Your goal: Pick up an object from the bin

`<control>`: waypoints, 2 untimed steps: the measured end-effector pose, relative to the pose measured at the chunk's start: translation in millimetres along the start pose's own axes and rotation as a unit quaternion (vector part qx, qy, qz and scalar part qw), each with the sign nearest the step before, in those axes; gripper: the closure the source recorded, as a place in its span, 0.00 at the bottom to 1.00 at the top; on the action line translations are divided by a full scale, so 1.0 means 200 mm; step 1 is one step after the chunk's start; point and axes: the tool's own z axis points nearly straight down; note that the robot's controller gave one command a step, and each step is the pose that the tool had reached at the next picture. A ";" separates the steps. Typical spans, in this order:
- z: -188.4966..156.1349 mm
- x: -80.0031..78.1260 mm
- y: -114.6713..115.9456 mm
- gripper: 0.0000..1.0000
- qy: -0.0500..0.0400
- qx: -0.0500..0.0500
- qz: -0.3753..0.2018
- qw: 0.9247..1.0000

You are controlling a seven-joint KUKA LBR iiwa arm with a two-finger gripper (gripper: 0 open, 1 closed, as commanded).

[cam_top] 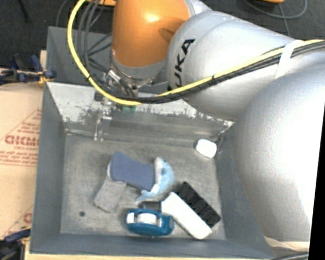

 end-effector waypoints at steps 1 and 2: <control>0.00 0.00 0.00 0.00 0.000 0.000 0.000 1.000; 0.39 0.12 -0.19 0.00 -0.001 0.001 -0.033 0.999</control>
Offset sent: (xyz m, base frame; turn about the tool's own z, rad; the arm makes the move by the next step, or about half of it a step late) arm -0.0556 -0.0834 -0.1753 -0.1434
